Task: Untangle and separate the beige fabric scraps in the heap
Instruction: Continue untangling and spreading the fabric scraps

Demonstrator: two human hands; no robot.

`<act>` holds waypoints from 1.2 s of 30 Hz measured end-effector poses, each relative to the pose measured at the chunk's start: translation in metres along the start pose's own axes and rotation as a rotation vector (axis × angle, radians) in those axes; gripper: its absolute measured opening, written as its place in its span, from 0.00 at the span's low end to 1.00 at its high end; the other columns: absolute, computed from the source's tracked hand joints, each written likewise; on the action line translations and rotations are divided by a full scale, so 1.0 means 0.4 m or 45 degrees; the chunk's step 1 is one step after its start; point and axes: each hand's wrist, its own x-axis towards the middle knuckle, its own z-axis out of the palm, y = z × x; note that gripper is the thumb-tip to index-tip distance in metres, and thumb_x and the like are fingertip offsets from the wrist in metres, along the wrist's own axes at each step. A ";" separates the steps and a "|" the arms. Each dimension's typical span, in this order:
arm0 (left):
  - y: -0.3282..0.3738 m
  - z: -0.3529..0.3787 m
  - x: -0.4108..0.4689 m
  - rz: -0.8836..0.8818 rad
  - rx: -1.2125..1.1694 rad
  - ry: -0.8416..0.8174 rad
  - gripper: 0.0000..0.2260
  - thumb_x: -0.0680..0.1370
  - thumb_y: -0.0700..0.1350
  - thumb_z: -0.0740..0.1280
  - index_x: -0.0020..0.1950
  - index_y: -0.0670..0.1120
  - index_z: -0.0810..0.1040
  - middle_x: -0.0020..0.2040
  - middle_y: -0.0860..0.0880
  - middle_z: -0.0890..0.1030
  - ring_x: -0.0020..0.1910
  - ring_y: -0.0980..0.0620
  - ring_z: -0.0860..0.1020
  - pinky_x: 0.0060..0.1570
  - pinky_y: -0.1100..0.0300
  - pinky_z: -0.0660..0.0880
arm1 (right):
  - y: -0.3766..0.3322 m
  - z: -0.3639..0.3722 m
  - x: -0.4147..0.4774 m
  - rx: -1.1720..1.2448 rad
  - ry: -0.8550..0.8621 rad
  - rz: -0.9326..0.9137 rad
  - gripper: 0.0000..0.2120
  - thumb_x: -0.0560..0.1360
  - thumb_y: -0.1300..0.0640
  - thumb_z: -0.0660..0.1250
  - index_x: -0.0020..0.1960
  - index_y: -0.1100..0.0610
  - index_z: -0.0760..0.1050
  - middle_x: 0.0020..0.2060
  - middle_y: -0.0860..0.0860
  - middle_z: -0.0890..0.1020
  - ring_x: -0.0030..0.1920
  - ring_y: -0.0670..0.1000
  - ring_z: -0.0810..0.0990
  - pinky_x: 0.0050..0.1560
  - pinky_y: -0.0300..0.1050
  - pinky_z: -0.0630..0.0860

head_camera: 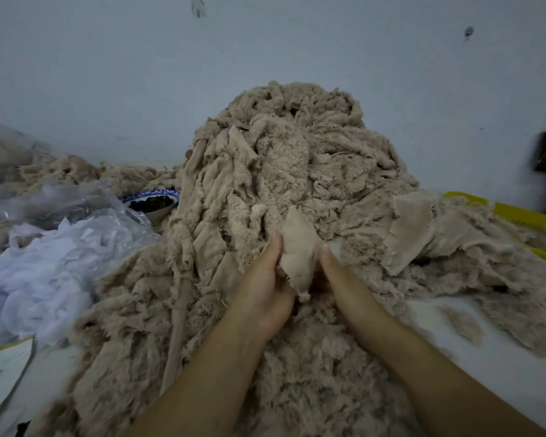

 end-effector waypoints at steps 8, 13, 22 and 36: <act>-0.010 -0.001 0.008 0.079 0.018 -0.082 0.27 0.81 0.61 0.57 0.61 0.39 0.80 0.59 0.39 0.83 0.58 0.45 0.83 0.51 0.55 0.82 | -0.006 -0.008 0.004 -0.309 0.170 -0.135 0.09 0.75 0.40 0.68 0.47 0.45 0.76 0.40 0.36 0.83 0.42 0.31 0.80 0.38 0.24 0.72; -0.030 0.005 0.005 0.288 0.599 0.044 0.11 0.77 0.50 0.71 0.49 0.42 0.85 0.49 0.42 0.86 0.50 0.47 0.85 0.43 0.59 0.81 | 0.009 -0.004 0.006 -0.622 0.271 -0.284 0.15 0.78 0.48 0.67 0.34 0.47 0.71 0.27 0.40 0.76 0.30 0.34 0.75 0.29 0.27 0.67; 0.013 -0.036 0.034 0.120 0.034 0.409 0.12 0.81 0.48 0.66 0.53 0.39 0.79 0.45 0.41 0.85 0.43 0.47 0.84 0.35 0.57 0.80 | -0.009 0.014 -0.010 -0.519 -0.154 -0.302 0.25 0.81 0.45 0.63 0.26 0.47 0.64 0.22 0.42 0.65 0.25 0.42 0.63 0.27 0.36 0.59; 0.009 -0.001 -0.030 0.135 0.585 -0.122 0.08 0.79 0.38 0.65 0.51 0.40 0.84 0.49 0.41 0.86 0.48 0.46 0.84 0.43 0.57 0.82 | 0.014 -0.045 0.011 0.243 -0.107 0.022 0.34 0.68 0.23 0.62 0.61 0.45 0.82 0.58 0.49 0.84 0.60 0.49 0.82 0.61 0.47 0.75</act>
